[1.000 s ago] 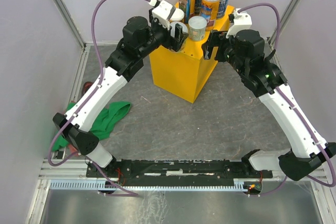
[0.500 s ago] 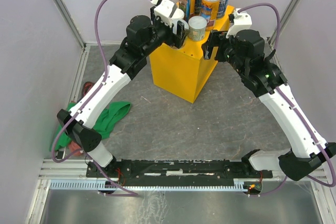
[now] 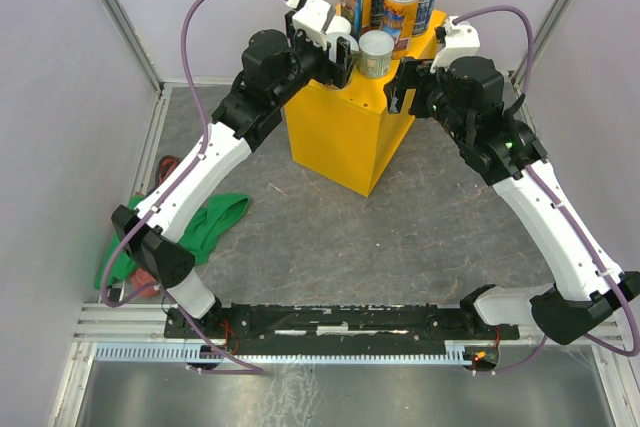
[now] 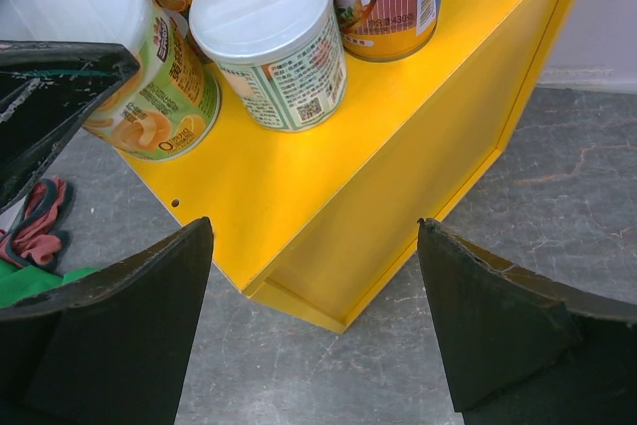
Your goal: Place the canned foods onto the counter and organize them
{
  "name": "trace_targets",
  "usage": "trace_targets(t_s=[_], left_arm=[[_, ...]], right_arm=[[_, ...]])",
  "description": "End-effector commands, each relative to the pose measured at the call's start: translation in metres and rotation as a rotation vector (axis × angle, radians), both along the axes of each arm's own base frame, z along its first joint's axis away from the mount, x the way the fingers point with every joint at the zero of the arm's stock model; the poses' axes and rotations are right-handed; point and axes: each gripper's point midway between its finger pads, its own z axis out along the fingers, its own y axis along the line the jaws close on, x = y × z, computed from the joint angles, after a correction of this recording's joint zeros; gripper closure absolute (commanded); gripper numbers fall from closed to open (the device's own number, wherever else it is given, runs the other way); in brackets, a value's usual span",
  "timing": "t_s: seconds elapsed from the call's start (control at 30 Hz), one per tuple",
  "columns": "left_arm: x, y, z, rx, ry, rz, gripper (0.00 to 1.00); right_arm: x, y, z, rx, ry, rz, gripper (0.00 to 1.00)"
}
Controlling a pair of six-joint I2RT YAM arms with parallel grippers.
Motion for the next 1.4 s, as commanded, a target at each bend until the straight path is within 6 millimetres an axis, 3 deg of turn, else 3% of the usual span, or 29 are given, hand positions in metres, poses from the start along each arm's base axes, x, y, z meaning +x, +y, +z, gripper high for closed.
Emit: trace_targets(t_s=[0.0,0.2,0.33,0.73,0.9,1.2,1.37], left_arm=[[-0.005,0.008,0.054,-0.131,-0.133,0.013,0.86],[-0.004,0.011,0.046,-0.14,-0.104,0.031,0.58],[-0.004,0.014,0.042,-0.144,-0.091,0.05,0.46],[-0.007,0.016,0.04,-0.159,-0.075,0.046,0.31],[-0.009,0.018,0.043,-0.167,-0.078,0.049,0.12],[-0.011,0.019,0.046,-0.169,-0.082,0.046,0.03],[-0.014,0.025,0.056,-0.191,-0.102,0.064,0.02]], right_arm=[[0.001,-0.001,0.031,0.038,-0.084,-0.005,0.09],[0.001,-0.001,0.03,0.036,-0.082,-0.005,0.09],[0.0,-0.002,0.03,0.036,-0.086,-0.004,0.09],[-0.003,-0.003,0.03,0.035,-0.085,-0.006,0.09],[-0.003,-0.003,0.03,0.036,-0.084,-0.006,0.09],[-0.003,-0.002,0.031,0.041,-0.084,-0.002,0.09],[-0.002,-0.002,0.033,0.045,-0.087,-0.002,0.09]])
